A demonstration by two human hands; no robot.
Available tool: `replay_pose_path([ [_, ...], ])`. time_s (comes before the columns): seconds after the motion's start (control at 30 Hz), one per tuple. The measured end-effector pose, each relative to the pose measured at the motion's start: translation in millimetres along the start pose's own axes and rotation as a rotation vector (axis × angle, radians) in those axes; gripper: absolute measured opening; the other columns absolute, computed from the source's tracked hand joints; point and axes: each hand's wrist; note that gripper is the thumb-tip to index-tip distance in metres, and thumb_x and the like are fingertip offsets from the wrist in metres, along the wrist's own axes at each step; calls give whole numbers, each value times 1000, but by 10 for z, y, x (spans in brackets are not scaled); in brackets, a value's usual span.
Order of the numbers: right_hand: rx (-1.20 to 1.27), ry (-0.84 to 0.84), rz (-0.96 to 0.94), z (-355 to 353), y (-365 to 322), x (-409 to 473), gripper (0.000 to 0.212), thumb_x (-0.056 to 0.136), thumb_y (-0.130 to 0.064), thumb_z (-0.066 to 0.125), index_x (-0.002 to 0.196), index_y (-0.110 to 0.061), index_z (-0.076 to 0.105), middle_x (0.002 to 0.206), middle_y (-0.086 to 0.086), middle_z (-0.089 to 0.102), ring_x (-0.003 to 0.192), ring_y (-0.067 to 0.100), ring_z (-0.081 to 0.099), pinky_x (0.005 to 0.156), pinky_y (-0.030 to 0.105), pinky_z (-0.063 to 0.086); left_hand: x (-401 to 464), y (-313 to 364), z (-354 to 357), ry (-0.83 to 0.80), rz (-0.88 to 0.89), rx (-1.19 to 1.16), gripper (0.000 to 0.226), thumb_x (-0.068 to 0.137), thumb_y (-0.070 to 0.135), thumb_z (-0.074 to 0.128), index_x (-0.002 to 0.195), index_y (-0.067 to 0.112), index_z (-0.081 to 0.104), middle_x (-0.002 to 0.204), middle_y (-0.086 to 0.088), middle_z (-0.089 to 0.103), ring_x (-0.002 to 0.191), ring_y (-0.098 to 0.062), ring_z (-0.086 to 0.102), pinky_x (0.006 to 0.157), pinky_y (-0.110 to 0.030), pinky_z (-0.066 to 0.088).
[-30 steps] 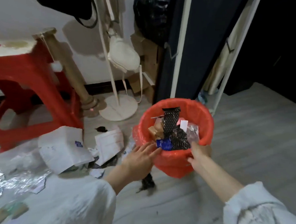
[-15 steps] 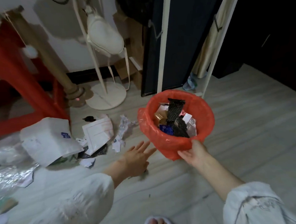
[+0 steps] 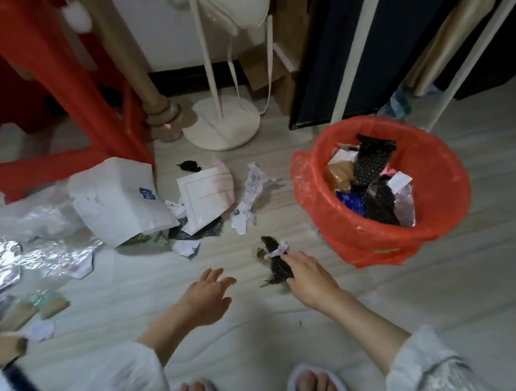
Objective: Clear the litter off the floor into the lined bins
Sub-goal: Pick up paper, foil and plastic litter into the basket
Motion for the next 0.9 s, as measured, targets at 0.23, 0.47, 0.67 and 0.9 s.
replay_pose_path([
  [0.23,-286,-116,-37,433,-8,827,77,92,-36,52,149,-28,2,158,5,-11,145,31,-3,113,46,24,475,-628,222,136,-190,-22,69,93,19,44,149,27,4,157,-9,-11,145,-31,-4,116,-43,17],
  [0.47,-404,101,-128,806,14,904,55,68,-8,72,120,-13,58,124,18,53,102,35,56,74,39,54,870,-1030,427,140,-262,-91,65,94,27,43,149,20,9,156,-20,1,142,-40,4,114,-47,20],
  [0.67,-422,189,-311,904,170,717,59,23,-4,90,79,-6,74,75,8,67,61,24,64,42,22,47,470,-859,818,402,-76,-4,67,51,-9,75,115,4,61,122,-17,53,103,-40,59,56,-38,58],
  [0.9,-205,184,-309,991,230,592,46,35,7,83,77,-8,73,77,4,66,65,23,65,49,21,50,304,-725,731,546,21,-51,37,51,-4,79,83,13,74,80,-3,73,67,-25,68,51,-22,50],
])
Point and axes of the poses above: each hand's wrist, its own x-axis towards the middle knuckle, its own z-axis out of the palm, y = z × x
